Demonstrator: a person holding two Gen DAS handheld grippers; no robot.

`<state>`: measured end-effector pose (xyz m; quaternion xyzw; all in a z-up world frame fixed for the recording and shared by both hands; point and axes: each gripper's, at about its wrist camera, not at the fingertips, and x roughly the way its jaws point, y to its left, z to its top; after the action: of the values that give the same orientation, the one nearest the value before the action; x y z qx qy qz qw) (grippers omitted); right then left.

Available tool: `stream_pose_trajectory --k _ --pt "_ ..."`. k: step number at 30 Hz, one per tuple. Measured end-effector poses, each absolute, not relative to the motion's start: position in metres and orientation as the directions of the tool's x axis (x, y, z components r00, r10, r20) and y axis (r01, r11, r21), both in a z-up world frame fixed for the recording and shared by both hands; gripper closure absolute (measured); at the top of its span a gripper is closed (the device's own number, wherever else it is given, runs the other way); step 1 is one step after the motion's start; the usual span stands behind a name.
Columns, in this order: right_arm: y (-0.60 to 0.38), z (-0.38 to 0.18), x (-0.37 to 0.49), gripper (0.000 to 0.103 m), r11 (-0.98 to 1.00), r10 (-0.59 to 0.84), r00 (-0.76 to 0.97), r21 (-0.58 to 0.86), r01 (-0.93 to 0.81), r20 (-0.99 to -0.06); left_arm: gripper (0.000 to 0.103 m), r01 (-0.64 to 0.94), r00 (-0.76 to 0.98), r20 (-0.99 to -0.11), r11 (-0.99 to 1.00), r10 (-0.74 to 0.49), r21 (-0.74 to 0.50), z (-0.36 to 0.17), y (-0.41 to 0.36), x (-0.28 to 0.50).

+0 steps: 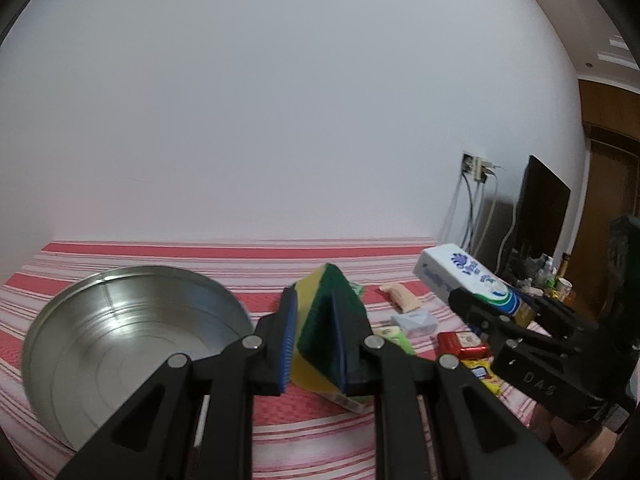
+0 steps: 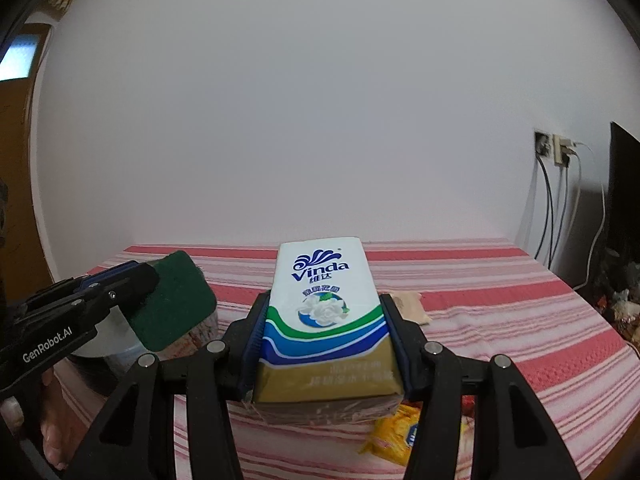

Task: Organize objects
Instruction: 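Carry the sponge in the left gripper and the Vinda pack in the right gripper over the tin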

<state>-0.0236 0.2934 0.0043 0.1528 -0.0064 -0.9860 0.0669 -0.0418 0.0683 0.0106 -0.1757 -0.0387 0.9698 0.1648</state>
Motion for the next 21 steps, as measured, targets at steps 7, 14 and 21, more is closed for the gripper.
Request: stream_pose_trajectory --k 7,14,21 --pt "0.270 0.012 -0.029 0.048 -0.981 -0.192 -0.937 0.020 0.195 -0.293 0.088 -0.229 -0.906 -0.326 -0.960 0.271 -0.161 0.011 0.034 -0.046" --pt "0.237 0.019 -0.039 0.048 -0.962 -0.259 -0.921 -0.003 0.271 -0.291 0.088 -0.163 -0.915 -0.340 -0.970 0.216 -0.178 0.009 0.012 -0.052" --pt "0.210 0.021 -0.056 0.048 -0.946 -0.304 -0.901 -0.017 0.325 -0.310 0.088 -0.110 -0.917 -0.359 -0.974 0.176 -0.197 0.001 -0.010 -0.057"
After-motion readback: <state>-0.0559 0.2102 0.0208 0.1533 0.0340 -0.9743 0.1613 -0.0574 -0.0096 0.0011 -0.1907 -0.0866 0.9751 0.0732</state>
